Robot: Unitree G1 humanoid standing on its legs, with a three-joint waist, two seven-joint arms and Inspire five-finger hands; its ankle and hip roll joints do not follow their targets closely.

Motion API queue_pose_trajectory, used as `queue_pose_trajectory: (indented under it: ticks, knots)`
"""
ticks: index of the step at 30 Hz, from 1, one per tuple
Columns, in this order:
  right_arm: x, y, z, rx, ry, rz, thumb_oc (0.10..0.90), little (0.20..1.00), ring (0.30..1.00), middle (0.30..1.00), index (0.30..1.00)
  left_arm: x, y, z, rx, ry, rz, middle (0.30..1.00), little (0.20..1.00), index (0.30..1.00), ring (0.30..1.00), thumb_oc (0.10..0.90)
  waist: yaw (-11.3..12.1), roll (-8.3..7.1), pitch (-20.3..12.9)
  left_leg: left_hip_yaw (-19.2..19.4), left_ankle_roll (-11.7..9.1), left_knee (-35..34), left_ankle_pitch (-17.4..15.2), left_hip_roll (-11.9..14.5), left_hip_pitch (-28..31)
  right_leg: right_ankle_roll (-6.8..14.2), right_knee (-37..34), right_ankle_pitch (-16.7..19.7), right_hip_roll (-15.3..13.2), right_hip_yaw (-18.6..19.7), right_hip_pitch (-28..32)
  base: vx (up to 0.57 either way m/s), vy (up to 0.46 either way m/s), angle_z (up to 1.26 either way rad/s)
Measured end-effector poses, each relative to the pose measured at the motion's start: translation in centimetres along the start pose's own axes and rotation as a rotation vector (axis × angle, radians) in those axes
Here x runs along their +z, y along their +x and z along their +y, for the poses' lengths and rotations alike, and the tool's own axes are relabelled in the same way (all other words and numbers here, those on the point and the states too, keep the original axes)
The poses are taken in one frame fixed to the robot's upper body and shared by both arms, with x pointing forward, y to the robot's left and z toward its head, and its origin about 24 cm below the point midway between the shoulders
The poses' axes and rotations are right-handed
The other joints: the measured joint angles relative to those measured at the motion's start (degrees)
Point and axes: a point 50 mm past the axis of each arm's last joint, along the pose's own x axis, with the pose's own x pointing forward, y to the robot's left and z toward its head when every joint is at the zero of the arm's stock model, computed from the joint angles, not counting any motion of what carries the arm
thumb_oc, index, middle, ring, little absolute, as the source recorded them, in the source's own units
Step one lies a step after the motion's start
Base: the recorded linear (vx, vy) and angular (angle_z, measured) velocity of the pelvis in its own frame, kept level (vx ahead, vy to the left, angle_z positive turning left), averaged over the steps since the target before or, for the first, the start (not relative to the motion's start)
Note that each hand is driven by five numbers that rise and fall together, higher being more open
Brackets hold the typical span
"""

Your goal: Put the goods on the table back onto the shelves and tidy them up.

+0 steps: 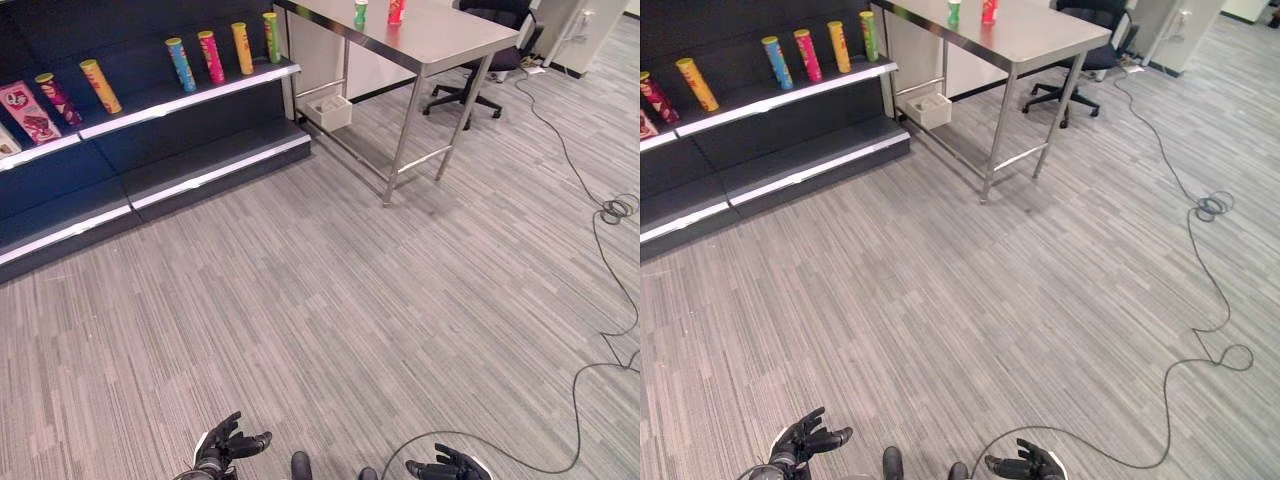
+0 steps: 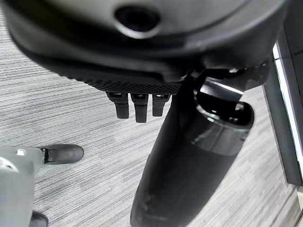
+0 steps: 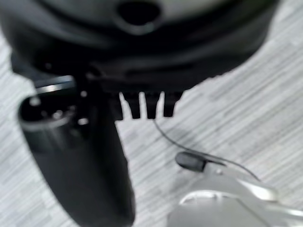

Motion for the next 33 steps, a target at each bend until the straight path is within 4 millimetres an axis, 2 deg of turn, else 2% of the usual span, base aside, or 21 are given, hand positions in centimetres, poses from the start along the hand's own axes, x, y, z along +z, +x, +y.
queue_pose_trajectory:
  ticks: [6, 12, 15, 16, 17, 18, 20, 21, 22, 23, 24, 25, 26, 27, 28, 29, 30, 31, 32, 33]
  knots:
    - [1.1, 0.3, 0.5, 0.016, -0.015, -0.028, 0.800, 0.900, 0.900, 0.900, 0.900, 0.2, 0.1, -0.3, -0.025, 0.001, -0.009, 0.900, 0.900, 0.900, 0.900, 0.800, 0.0, 0.05, 0.0, 0.1, 0.0, 0.0, 0.0, 0.3, 0.1, -0.1, 0.0, 0.0, 0.3, 0.1, 0.0, 0.01, -0.011, -0.01]
    - [2.8, 0.6, 0.7, 0.024, -0.019, -0.072, 0.800, 0.900, 0.900, 0.900, 0.900, -1.4, -0.3, 0.3, -0.005, 0.000, 0.042, 0.900, 0.900, 0.900, 0.900, 0.800, 0.2, 0.13, -0.1, 0.1, 0.0, 0.0, 0.0, 0.6, -0.1, -0.1, 0.0, 0.0, 0.5, 0.2, -0.2, 0.02, -0.066, 0.00]
    - [2.9, 0.7, 0.7, 0.024, -0.019, -0.076, 0.800, 0.900, 0.900, 0.900, 0.900, -1.8, -0.5, 0.4, -0.001, -0.001, 0.053, 0.900, 0.900, 0.900, 0.900, 0.800, 0.4, 0.13, -0.1, 0.1, 0.0, 0.0, 0.0, 0.6, -0.2, -0.1, 0.0, 0.0, 0.6, 0.2, -0.4, 0.00, -0.118, 0.01]
    - [3.4, 0.8, 0.9, 0.027, -0.019, -0.087, 0.800, 0.900, 0.900, 0.900, 0.900, -2.0, -0.6, 0.6, 0.006, -0.003, 0.060, 0.900, 0.900, 0.900, 0.900, 0.800, 1.4, -0.08, 0.1, 0.0, -0.8, 1.9, -0.4, 0.8, -1.6, -0.2, 0.0, -0.2, 0.7, 0.0, -0.8, -0.03, -0.142, 0.06]
    - [3.3, 0.8, 1.0, 0.033, -0.024, -0.085, 0.800, 0.900, 0.900, 0.900, 0.900, -1.1, -0.2, 0.4, 0.003, -0.003, 0.037, 0.900, 0.900, 0.900, 0.900, 0.800, 2.4, -0.94, 0.6, -0.5, -1.7, 4.9, -0.7, 0.9, -4.3, -0.6, 0.0, 0.0, 0.3, 0.0, -2.0, -0.01, -0.136, 0.05]
    - [3.7, 0.8, 1.0, 0.032, -0.025, -0.095, 0.800, 0.900, 0.900, 0.900, 0.900, -1.0, -0.2, 0.2, -0.002, -0.005, 0.035, 0.900, 0.900, 0.900, 0.900, 0.800, 3.2, -0.86, 0.9, -1.1, -2.2, 5.3, -0.3, 1.1, -4.9, -1.0, 0.0, 0.2, 0.6, -0.1, -2.4, 0.00, -0.177, 0.15]
    - [3.9, 0.9, 1.1, 0.033, -0.012, -0.099, 0.800, 0.900, 0.900, 0.900, 0.900, -0.5, 0.0, 0.1, -0.006, -0.006, 0.021, 0.900, 0.900, 0.900, 0.900, 0.800, 3.3, -1.63, 2.0, -3.3, -2.5, 10.0, -0.1, 1.0, -8.0, -1.5, 0.0, 0.2, 0.1, -1.4, -2.6, 0.04, -0.115, 0.26]
    - [4.3, 0.9, 1.1, 0.033, -0.009, -0.111, 0.800, 0.900, 0.900, 0.900, 0.900, -0.3, 0.1, -0.1, -0.006, -0.021, 0.018, 0.900, 0.900, 0.900, 0.900, 0.800, 4.1, -2.50, 3.1, -4.0, -3.5, 13.6, 0.3, 0.9, -9.7, -3.3, 0.3, 0.7, -0.1, -1.5, -2.2, 0.07, -0.154, 0.20]
    - [4.7, 0.9, 1.1, 0.032, -0.006, -0.122, 0.800, 0.900, 0.900, 0.900, 0.900, -0.3, 0.2, -0.1, -0.003, -0.039, 0.017, 0.900, 0.900, 0.900, 0.900, 0.800, 4.2, -2.75, 3.5, -4.8, -3.9, 16.3, 0.6, 1.0, -11.3, -3.7, 1.0, 0.7, -0.1, -1.7, -2.6, 0.10, -0.165, 0.17]
    - [5.1, 1.0, 1.2, 0.033, 0.005, -0.138, 0.800, 0.900, 0.900, 0.900, 0.900, 0.3, 0.3, -0.1, -0.002, -0.052, 0.003, 0.900, 0.900, 0.900, 0.900, 0.800, 4.4, -3.23, 4.3, -5.5, -4.2, 21.3, 0.7, 1.1, -14.2, -4.6, 0.6, -0.1, -0.3, -2.1, -2.5, 0.22, -0.026, 0.28]
    - [5.9, 1.0, 1.3, 0.033, 0.015, -0.167, 0.800, 0.900, 0.900, 0.900, 0.900, 1.3, 0.6, -0.2, -0.003, -0.066, -0.027, 0.900, 0.900, 0.900, 0.900, 0.800, 5.1, -4.07, 6.3, -6.3, -5.5, 28.6, 0.9, 1.6, -18.8, -5.1, 0.2, 0.1, -0.2, -2.5, -1.8, 0.19, 0.015, 0.34]
    - [6.2, 1.0, 1.4, 0.032, 0.033, -0.175, 0.800, 0.900, 0.900, 0.900, 0.900, 1.6, 0.8, 0.0, 0.013, -0.072, -0.030, 0.900, 0.900, 0.900, 0.900, 0.800, 5.6, -4.13, 6.4, -5.7, -5.7, 23.4, 0.8, 2.7, -19.7, -4.0, 0.0, -0.6, 0.8, -3.0, -1.9, 0.50, 0.104, 0.28]
    - [6.5, 1.0, 1.3, 0.025, 0.038, -0.181, 0.800, 0.900, 0.900, 0.900, 0.900, 1.5, 0.8, 0.1, 0.022, -0.073, -0.021, 0.900, 0.900, 0.900, 0.900, 0.800, 5.7, -3.75, 6.7, -5.8, -6.5, 14.9, 1.5, 3.7, -18.9, -4.5, 0.0, -0.8, 1.8, -3.2, -2.1, 0.34, 0.077, 0.14]
    - [6.6, 1.1, 1.4, 0.024, 0.040, -0.184, 0.800, 0.900, 0.900, 0.900, 0.900, 1.1, 0.7, 0.1, 0.025, -0.069, -0.007, 0.900, 0.900, 0.900, 0.900, 0.800, 6.3, -3.46, 7.0, -5.7, -7.1, 11.9, 1.9, 4.1, -18.9, -4.9, -0.1, -1.0, 2.4, -2.8, -1.7, 0.34, 0.076, 0.01]
    - [6.6, 1.1, 1.2, 0.018, 0.036, -0.183, 0.800, 0.900, 0.900, 0.900, 0.900, 1.0, 0.7, 0.0, 0.025, -0.075, -0.006, 0.900, 0.900, 0.900, 0.900, 0.800, 6.4, -3.01, 6.7, -5.9, -8.6, 4.8, 3.0, 4.6, -17.9, -4.3, 0.0, -1.4, 3.3, -2.4, -1.8, 0.25, 0.059, -0.17]
    - [6.6, 1.1, 1.1, 0.017, 0.034, -0.184, 0.800, 0.900, 0.900, 0.900, 0.900, 1.1, 0.8, -0.1, 0.022, -0.075, -0.007, 0.900, 0.900, 0.900, 0.900, 0.800, 7.0, -2.64, 6.8, -5.9, -9.8, 1.1, 3.9, 5.5, -17.5, -5.3, 0.0, -0.8, 4.0, -2.0, -1.8, 0.37, 0.094, -0.27]
    - [6.5, 1.0, 1.1, 0.016, 0.034, -0.181, 0.800, 0.900, 0.900, 0.900, 0.900, 1.0, 0.8, -0.2, 0.020, -0.079, -0.006, 0.900, 0.900, 0.900, 0.900, 0.800, 7.3, -2.62, 6.8, -5.8, -9.8, 1.8, 3.9, 5.7, -17.5, -6.0, 0.0, -0.6, 4.2, -1.8, -1.6, 0.37, 0.094, -0.28]
    - [7.0, 1.1, 1.2, 0.018, 0.030, -0.193, 0.800, 0.900, 0.900, 0.900, 0.900, 1.2, 0.8, -0.2, 0.019, -0.075, -0.011, 0.900, 0.900, 0.900, 0.900, 0.800, 7.6, -2.38, 6.8, -5.7, -10.6, 1.9, 4.2, 5.7, -18.0, -5.6, -0.1, -1.9, 4.5, -0.4, -1.0, 0.40, 0.124, -0.28]
    - [7.0, 1.1, 1.2, 0.018, 0.028, -0.193, 0.800, 0.900, 0.900, 0.900, 0.900, 1.5, 0.9, -0.2, 0.020, -0.072, -0.011, 0.900, 0.900, 0.900, 0.900, 0.800, 8.2, -2.31, 7.1, -4.3, -11.7, -0.5, 5.4, 5.8, -17.6, -5.5, -0.1, -2.8, 4.5, 0.5, -0.1, 0.38, 0.129, -0.32]
    - [7.1, 1.1, 1.2, 0.017, 0.030, -0.195, 0.800, 0.900, 0.900, 0.900, 0.900, 1.5, 1.0, -0.3, 0.018, -0.072, -0.013, 0.900, 0.900, 0.900, 0.900, 0.800, 8.4, -2.15, 7.4, -2.6, -11.8, -0.5, 6.3, 5.9, -17.6, -5.5, -0.1, -3.1, 4.6, 1.2, 1.1, 0.51, 0.173, -0.38]
